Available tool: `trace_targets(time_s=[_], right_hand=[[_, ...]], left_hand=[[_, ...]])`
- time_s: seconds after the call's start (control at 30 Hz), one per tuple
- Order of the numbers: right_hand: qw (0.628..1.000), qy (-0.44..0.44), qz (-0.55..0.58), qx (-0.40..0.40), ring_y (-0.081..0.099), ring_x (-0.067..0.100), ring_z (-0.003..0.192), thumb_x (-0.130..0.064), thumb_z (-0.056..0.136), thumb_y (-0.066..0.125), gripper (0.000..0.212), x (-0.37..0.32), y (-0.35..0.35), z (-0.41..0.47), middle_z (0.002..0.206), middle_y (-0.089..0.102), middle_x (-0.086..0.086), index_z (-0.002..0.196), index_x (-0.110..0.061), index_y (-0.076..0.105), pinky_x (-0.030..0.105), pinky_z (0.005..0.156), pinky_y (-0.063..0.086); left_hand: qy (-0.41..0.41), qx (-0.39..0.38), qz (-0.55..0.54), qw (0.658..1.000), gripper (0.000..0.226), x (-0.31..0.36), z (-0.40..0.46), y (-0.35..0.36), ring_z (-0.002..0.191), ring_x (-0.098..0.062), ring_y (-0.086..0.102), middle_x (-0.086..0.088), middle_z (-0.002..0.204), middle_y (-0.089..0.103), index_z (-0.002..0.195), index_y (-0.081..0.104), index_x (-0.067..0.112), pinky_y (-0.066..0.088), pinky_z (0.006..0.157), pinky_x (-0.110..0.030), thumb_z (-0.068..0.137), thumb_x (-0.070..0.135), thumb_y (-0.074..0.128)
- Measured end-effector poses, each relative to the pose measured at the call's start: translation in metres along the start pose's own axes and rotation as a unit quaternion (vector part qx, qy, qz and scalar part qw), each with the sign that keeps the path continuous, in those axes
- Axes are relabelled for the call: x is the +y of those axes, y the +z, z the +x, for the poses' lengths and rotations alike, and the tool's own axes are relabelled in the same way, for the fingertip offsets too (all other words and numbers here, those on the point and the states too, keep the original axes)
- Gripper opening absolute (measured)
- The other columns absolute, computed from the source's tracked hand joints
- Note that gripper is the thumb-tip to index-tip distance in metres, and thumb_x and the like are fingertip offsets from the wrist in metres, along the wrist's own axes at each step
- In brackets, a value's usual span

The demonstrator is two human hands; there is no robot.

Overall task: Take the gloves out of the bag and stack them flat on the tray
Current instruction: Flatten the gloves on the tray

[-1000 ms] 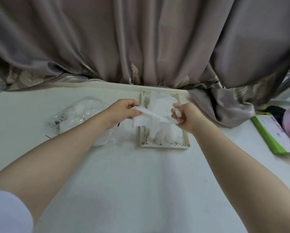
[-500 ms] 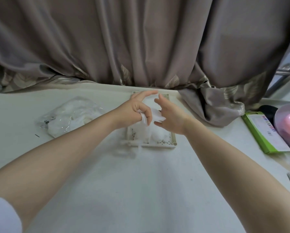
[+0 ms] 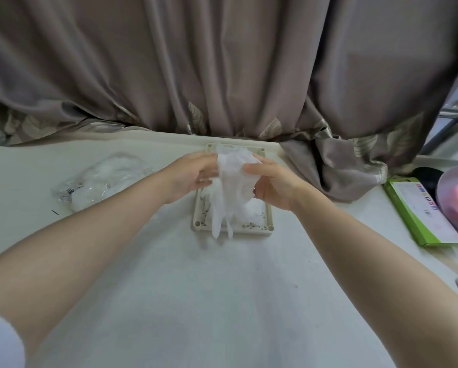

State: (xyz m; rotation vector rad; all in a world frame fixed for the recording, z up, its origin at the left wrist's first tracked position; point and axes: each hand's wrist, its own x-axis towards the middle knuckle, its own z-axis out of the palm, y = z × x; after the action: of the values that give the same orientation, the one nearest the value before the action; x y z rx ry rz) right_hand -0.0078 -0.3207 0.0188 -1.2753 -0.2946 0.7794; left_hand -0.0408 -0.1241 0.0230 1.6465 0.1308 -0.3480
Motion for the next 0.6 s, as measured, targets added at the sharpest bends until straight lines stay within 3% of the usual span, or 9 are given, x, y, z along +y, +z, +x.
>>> trace_targets(time_s=[0.1,0.2,0.3,0.37,0.43,0.6], right_hand=[[0.999,-0.014,-0.001,0.039,0.060,0.024,0.088,-0.019,0.077,0.064,0.042,-0.001,-0.004,0.003,0.100,0.060,0.010,0.116,-0.008,0.052,0.037,0.081,0.047],[0.996,-0.002,-0.032,0.080,0.056,0.029,0.093,-0.026,0.076,0.068,0.042,-0.005,-0.006,0.004,0.103,0.058,0.014,0.112,-0.010,0.052,0.043,0.083,0.045],[0.995,0.015,-0.047,0.083,0.057,0.032,0.095,-0.027,0.078,0.068,0.044,-0.009,-0.008,0.005,0.104,0.059,0.017,0.113,-0.003,0.054,0.048,0.087,0.046],[0.994,0.015,-0.051,0.094,0.061,0.026,0.088,-0.023,0.084,0.066,0.029,-0.013,-0.012,0.005,0.097,0.064,0.012,0.105,-0.004,0.057,0.040,0.080,0.051],[0.992,0.008,-0.047,0.117,0.064,0.019,0.080,-0.018,0.091,0.060,0.009,-0.017,-0.019,0.006,0.089,0.066,0.006,0.095,-0.011,0.061,0.030,0.072,0.052],[0.979,-0.002,0.026,0.202,0.066,0.018,0.082,-0.019,0.098,0.049,0.020,-0.011,-0.033,0.018,0.096,0.067,0.010,0.098,-0.004,0.062,0.025,0.070,0.056]], left_hand=[[-0.076,0.003,0.001,0.997,0.040,-0.001,0.005,0.014,0.094,-0.027,0.064,-0.016,0.104,0.066,0.109,0.058,0.007,0.050,0.090,-0.036,0.099,0.039,0.035],[-0.051,-0.015,-0.010,0.999,0.051,0.000,0.010,0.022,0.098,-0.026,0.067,-0.013,0.107,0.070,0.115,0.062,0.011,0.052,0.091,-0.036,0.094,0.053,0.041],[-0.025,-0.053,0.083,0.995,0.025,0.003,0.010,0.027,0.100,-0.025,0.067,-0.013,0.107,0.070,0.110,0.065,0.004,0.052,0.092,-0.034,0.092,0.020,0.058],[-0.034,-0.069,0.074,0.994,0.014,0.004,0.010,0.029,0.087,-0.020,0.068,-0.007,0.092,0.072,0.096,0.065,0.004,0.055,0.082,-0.028,0.090,0.002,0.052],[-0.047,-0.091,0.056,0.993,0.024,0.004,0.011,0.029,0.073,-0.012,0.067,0.000,0.078,0.069,0.086,0.063,0.008,0.054,0.068,-0.021,0.088,-0.006,0.043],[-0.073,-0.075,-0.023,0.994,0.032,-0.006,0.024,0.023,0.056,-0.012,0.056,0.000,0.060,0.057,0.065,0.054,0.010,0.049,0.056,-0.020,0.084,-0.007,0.034]])
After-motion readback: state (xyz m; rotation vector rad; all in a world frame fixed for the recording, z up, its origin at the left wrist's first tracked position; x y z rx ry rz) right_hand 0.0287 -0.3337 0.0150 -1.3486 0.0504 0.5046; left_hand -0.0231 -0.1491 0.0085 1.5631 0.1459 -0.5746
